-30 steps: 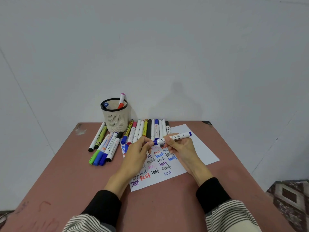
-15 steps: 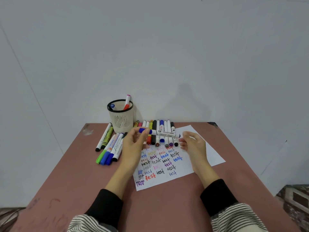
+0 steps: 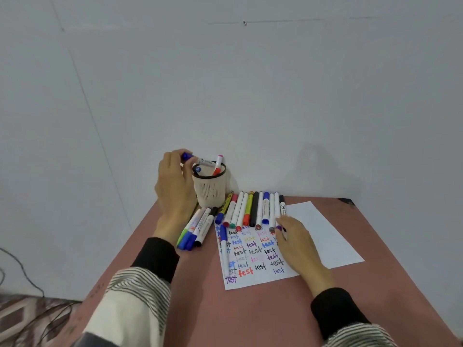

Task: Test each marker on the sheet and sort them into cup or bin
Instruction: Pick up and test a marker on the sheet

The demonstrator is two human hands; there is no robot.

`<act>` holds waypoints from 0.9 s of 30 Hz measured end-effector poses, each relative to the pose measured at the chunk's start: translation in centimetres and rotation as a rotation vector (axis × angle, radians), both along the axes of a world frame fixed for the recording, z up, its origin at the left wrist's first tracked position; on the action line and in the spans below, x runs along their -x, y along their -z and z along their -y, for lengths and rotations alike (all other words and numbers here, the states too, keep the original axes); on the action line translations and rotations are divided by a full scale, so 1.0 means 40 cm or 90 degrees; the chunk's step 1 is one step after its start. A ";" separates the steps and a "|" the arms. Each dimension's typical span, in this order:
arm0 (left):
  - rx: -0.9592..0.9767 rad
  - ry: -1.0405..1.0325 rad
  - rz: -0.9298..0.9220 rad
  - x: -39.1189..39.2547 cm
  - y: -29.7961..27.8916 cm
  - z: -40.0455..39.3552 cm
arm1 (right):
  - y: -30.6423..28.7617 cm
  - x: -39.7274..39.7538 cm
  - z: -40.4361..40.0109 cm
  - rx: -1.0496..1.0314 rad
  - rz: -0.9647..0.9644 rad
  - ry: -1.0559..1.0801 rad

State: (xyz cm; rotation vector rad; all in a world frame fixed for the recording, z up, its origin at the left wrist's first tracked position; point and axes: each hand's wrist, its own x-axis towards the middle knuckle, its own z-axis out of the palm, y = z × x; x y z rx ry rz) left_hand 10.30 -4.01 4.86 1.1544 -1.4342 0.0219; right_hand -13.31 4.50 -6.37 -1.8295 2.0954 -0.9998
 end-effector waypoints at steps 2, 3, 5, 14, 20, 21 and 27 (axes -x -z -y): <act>-0.050 -0.026 0.064 0.000 -0.025 0.044 | -0.001 -0.003 -0.002 -0.015 -0.011 -0.008; -0.086 -0.028 0.085 0.004 -0.034 0.064 | -0.001 -0.005 -0.002 -0.022 -0.020 -0.010; -0.165 -0.010 0.111 0.008 -0.044 0.095 | 0.002 -0.005 -0.002 -0.030 -0.036 -0.011; -0.261 0.053 0.173 0.003 0.013 0.134 | 0.007 0.001 -0.002 -0.029 -0.054 -0.012; -0.117 0.038 0.081 0.052 0.135 0.008 | 0.006 0.000 -0.001 -0.038 -0.054 -0.011; -0.118 0.047 0.102 0.066 0.161 -0.008 | 0.007 0.001 -0.001 -0.038 -0.052 -0.012; -0.172 0.110 0.259 0.127 0.270 -0.035 | 0.010 0.000 0.002 -0.029 -0.051 -0.008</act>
